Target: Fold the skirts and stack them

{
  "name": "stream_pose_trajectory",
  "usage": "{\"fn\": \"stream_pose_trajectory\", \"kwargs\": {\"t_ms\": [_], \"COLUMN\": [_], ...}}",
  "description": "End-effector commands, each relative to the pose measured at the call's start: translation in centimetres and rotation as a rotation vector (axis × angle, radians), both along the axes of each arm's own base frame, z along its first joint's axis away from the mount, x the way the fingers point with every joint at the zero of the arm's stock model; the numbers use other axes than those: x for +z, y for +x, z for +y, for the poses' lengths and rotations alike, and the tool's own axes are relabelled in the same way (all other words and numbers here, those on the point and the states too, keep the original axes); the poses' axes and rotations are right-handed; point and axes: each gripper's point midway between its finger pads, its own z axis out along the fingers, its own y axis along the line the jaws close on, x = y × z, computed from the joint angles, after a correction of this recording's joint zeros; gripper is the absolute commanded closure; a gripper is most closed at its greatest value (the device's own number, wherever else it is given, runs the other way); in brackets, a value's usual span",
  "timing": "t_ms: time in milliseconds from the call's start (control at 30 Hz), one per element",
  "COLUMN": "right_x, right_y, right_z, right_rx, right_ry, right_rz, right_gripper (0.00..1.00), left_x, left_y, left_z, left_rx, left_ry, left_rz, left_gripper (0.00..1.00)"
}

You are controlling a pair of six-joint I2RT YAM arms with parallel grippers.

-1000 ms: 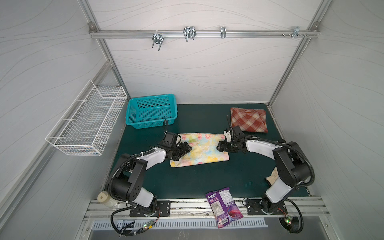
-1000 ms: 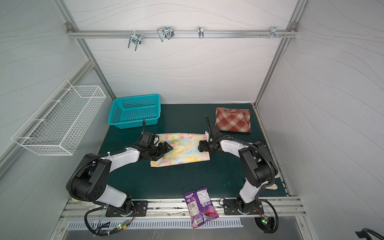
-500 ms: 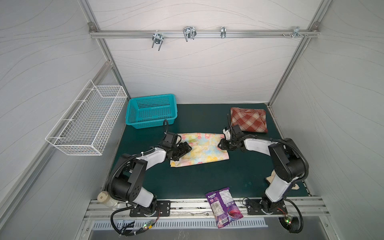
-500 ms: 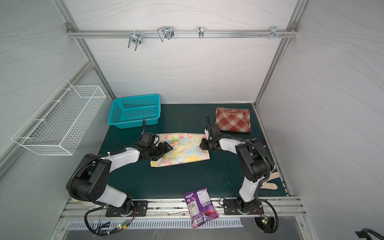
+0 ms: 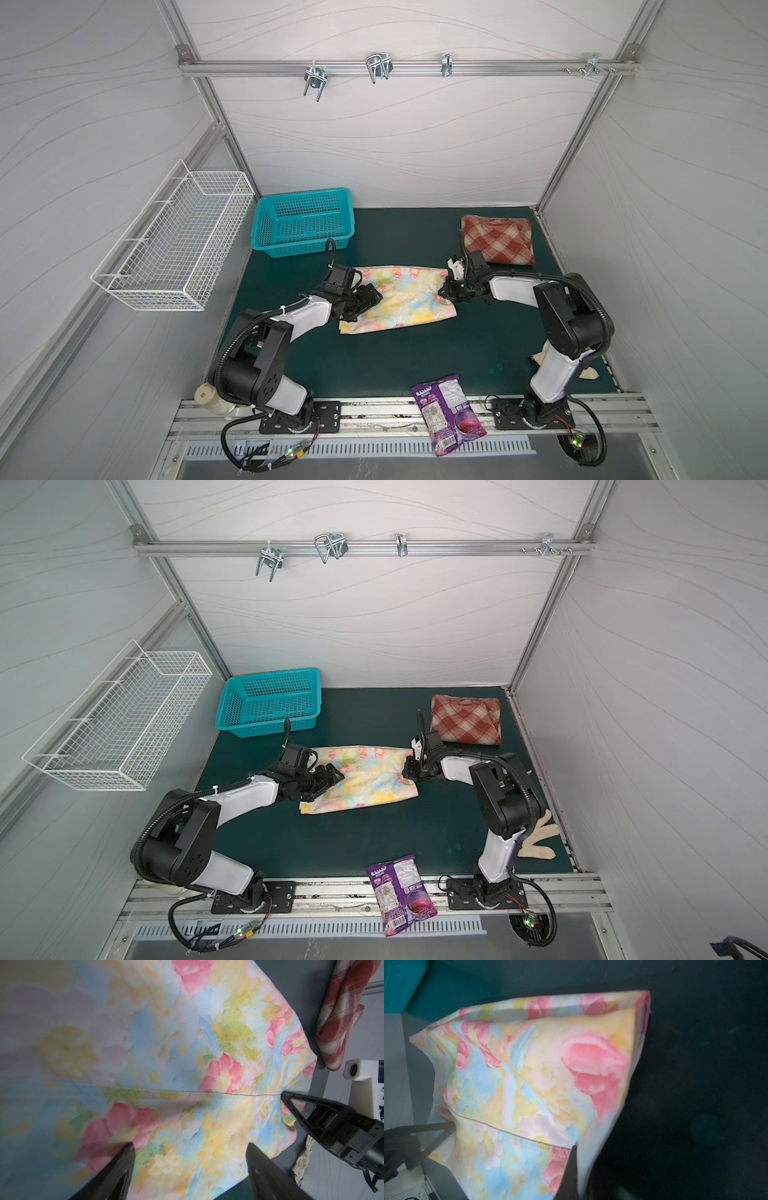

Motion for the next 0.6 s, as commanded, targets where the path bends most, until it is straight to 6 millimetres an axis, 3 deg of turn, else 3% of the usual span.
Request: {"fn": "stream_pose_trajectory", "kwargs": {"t_ms": [0, 367, 567], "right_x": [2.1, 9.1, 11.1], "right_y": [-0.5, 1.4, 1.5], "right_z": [-1.4, -4.9, -4.6], "right_rx": [0.005, 0.002, 0.040], "right_ry": [-0.075, -0.307, -0.409], "right_rz": [-0.009, -0.194, -0.248], "right_gripper": [1.00, 1.00, 1.00], "left_x": [2.0, 6.4, 8.5], "left_y": [0.9, 2.3, 2.8], "left_z": [-0.1, -1.8, -4.4], "left_rx": [-0.004, -0.054, -0.115], "left_ry": [-0.002, -0.066, -0.090], "left_rz": [-0.056, -0.127, -0.164], "left_gripper": [0.16, 0.16, 0.17]}}
